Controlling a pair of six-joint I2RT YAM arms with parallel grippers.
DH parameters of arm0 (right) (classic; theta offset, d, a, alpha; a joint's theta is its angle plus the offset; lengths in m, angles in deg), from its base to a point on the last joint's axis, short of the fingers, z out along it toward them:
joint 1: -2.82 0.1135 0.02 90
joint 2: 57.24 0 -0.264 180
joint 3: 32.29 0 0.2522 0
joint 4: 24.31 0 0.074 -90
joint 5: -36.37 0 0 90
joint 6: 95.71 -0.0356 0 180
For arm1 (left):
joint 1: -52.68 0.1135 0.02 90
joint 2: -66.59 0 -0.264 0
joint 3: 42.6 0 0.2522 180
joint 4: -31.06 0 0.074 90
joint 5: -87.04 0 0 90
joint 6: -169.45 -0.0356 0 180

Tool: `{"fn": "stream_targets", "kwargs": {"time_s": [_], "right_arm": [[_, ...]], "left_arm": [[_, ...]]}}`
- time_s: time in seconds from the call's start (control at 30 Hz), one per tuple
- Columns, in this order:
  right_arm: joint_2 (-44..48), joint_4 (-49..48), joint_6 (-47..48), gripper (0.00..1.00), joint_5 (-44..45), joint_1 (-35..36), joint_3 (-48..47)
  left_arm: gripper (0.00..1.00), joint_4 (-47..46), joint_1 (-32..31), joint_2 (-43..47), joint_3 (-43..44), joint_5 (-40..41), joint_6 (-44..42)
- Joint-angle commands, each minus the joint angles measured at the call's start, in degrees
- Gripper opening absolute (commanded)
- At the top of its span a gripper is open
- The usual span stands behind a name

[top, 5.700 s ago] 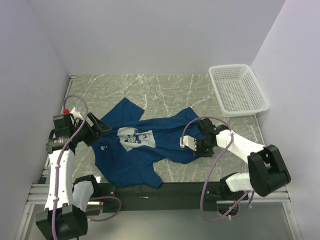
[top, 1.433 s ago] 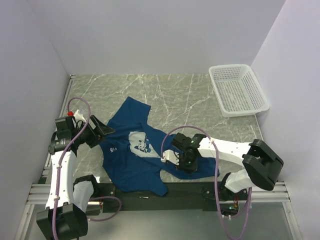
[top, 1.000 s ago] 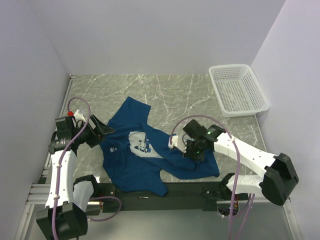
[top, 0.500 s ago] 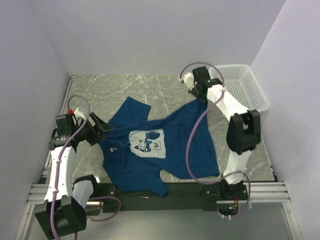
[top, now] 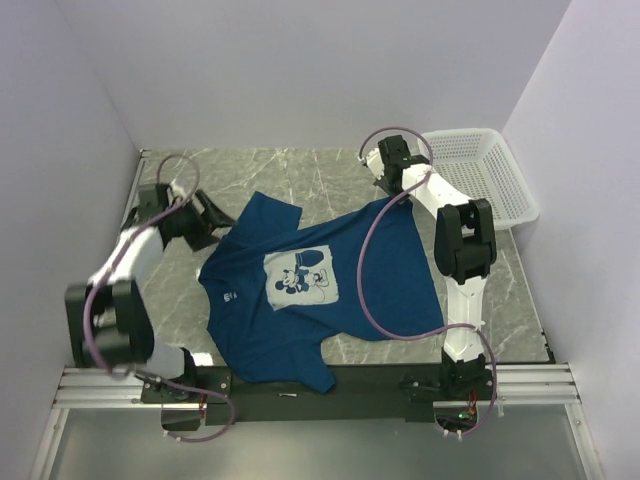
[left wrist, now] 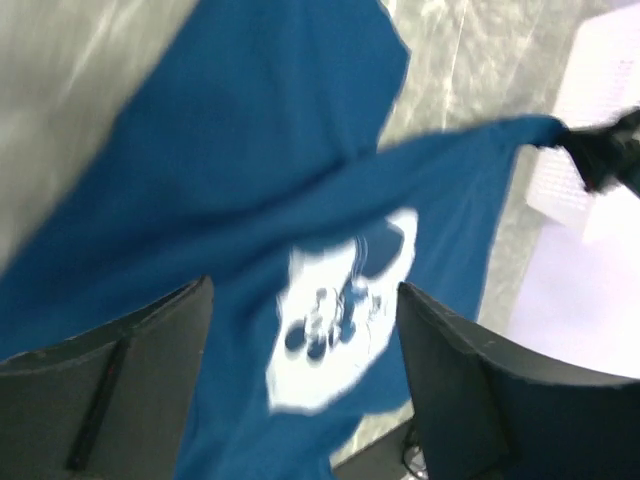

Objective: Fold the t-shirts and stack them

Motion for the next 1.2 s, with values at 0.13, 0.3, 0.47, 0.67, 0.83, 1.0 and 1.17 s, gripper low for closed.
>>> {"fn": "stream_targets", "kwargs": {"time_s": [0.13,0.3,0.47,0.67,0.83,1.0,1.17], "right_arm": [[0.3,-2.4,-1.3,0.0,-1.3,-1.3,-1.9],[0.1,-2.3,-1.4,0.0,-3.4,-2.2,-1.6],[-0.5,-2.1,-1.2,0.0,-4.9,-2.9,-2.3],[-2.2,-1.6,-1.4,0.0,-6.3,-3.2,-4.4],[-3.7,-0.5,-2.1,0.0,-7.3,-3.2,-7.0],[-4.2,0.1,-2.4,0.0,-7.4,-3.1,-8.3],[-3.6,1.6,-3.0,0.0,-8.6,-3.3,-9.7]], "left_arm": [[0.66,0.5,-7.2,-31.5,30.8,7.1,-6.9],[0.61,10.2,-11.0,-48.9,51.5,12.3,-12.2],[0.61,15.4,-13.1,-58.5,61.8,15.7,-15.7],[0.46,19.5,-14.3,-62.7,66.8,20.4,-16.5],[0.32,20.2,-14.5,-62.2,65.4,21.4,-17.2],[0.17,21.0,-14.8,-61.0,65.1,22.4,-18.4],[0.0,20.2,-15.0,-61.6,65.6,14.4,-17.4]]}}
